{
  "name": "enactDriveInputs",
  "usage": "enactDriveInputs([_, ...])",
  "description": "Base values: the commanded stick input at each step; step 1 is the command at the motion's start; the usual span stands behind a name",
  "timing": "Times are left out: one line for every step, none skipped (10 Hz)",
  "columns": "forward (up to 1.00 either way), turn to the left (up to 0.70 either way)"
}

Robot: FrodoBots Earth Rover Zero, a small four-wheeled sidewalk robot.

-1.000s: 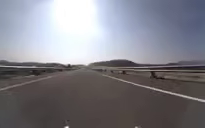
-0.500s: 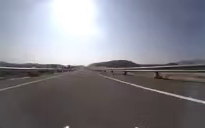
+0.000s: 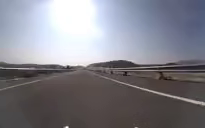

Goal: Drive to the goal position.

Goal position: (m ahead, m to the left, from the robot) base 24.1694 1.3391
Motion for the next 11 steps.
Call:
enactDriveInputs([1.00, 0.00])
enactDriveInputs([1.00, 0.00])
enactDriveInputs([1.00, 0.00])
enactDriveInputs([1.00, 0.00])
enactDriveInputs([1.00, 0.07])
enactDriveInputs([1.00, 0.05])
enactDriveInputs([1.00, 0.14])
enactDriveInputs([1.00, 0.30])
enactDriveInputs([1.00, 0.00])
enactDriveInputs([1.00, 0.00])
enactDriveInputs([1.00, 0.00])
